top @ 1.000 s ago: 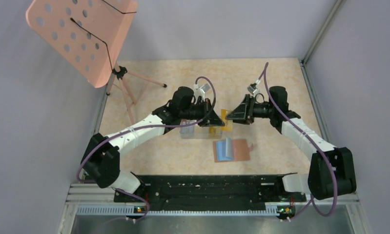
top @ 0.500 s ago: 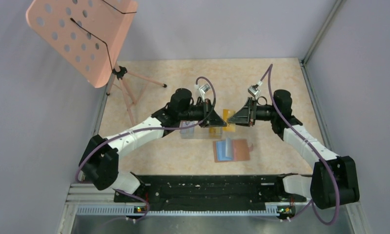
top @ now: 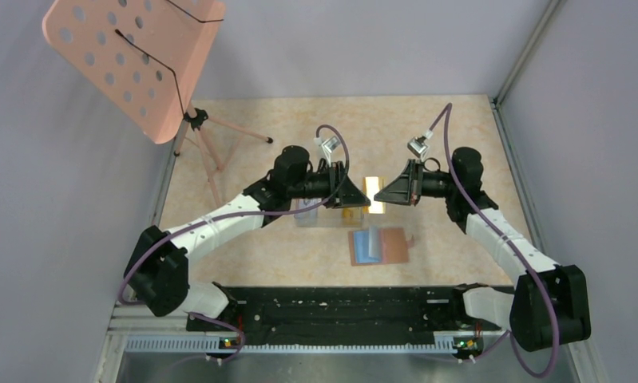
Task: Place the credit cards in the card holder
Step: Pick up the credit card from the storage box, then move the storage box to the center of the board.
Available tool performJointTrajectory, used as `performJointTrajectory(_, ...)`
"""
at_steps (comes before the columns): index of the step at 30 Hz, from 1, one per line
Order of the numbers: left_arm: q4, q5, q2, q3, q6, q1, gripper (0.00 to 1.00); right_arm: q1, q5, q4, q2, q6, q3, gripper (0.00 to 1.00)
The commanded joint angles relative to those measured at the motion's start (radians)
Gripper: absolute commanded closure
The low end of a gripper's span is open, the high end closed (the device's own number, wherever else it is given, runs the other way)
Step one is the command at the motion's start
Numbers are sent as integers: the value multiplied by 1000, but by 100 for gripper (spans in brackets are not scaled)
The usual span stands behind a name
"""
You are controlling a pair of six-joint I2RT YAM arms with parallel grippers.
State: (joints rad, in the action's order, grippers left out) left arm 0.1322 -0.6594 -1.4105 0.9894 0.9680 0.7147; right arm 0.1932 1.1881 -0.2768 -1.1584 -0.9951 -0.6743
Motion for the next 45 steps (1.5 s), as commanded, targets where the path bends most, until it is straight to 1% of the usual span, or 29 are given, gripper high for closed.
performJointTrajectory(1, -74, 73, 27, -26, -49, -4, 60, 1, -5, 77, 29, 76, -18, 100)
performJointTrajectory(2, -115, 101, 33, -30, -63, -3, 58, 1, -24, 150, 27, 128, -29, 100)
performJointTrajectory(4, -245, 156, 38, -39, -93, -3, 57, 1, -92, 306, 19, 249, -57, 100)
performJointTrajectory(8, -471, 277, 0, -37, -140, 0, 59, 0, -248, 553, -9, 409, -108, 100)
performJointTrajectory(11, -581, 340, -64, -27, -174, 17, 63, 1, -338, 653, -33, 470, -111, 100)
performJointTrajectory(15, -658, 411, -178, 17, -211, 44, 68, 1, -407, 748, -64, 549, -105, 100)
performJointTrajectory(18, -689, 456, -267, 74, -232, 57, 72, 3, -450, 785, -76, 591, -98, 100)
performJointTrajectory(23, -711, 507, -400, 198, -247, 58, 80, 1, -472, 800, -84, 622, -82, 100)
performJointTrajectory(27, -792, 572, -495, 333, -275, 57, 86, 3, -481, 816, -88, 644, -84, 100)
performJointTrajectory(30, -863, 622, -568, 441, -301, 54, 87, 3, -482, 820, -94, 653, -82, 100)
performJointTrajectory(33, -898, 643, -626, 523, -319, 46, 87, 3, -478, 820, -103, 658, -85, 100)
performJointTrajectory(38, -897, 621, -693, 614, -330, 14, 86, 13, -473, 817, -123, 666, -92, 100)
performJointTrajectory(41, -880, 576, -720, 661, -336, -10, 84, 34, -476, 817, -134, 667, -99, 100)
performJointTrajectory(45, -897, 572, -753, 724, -343, -30, 83, 70, -497, 816, -146, 663, -112, 100)
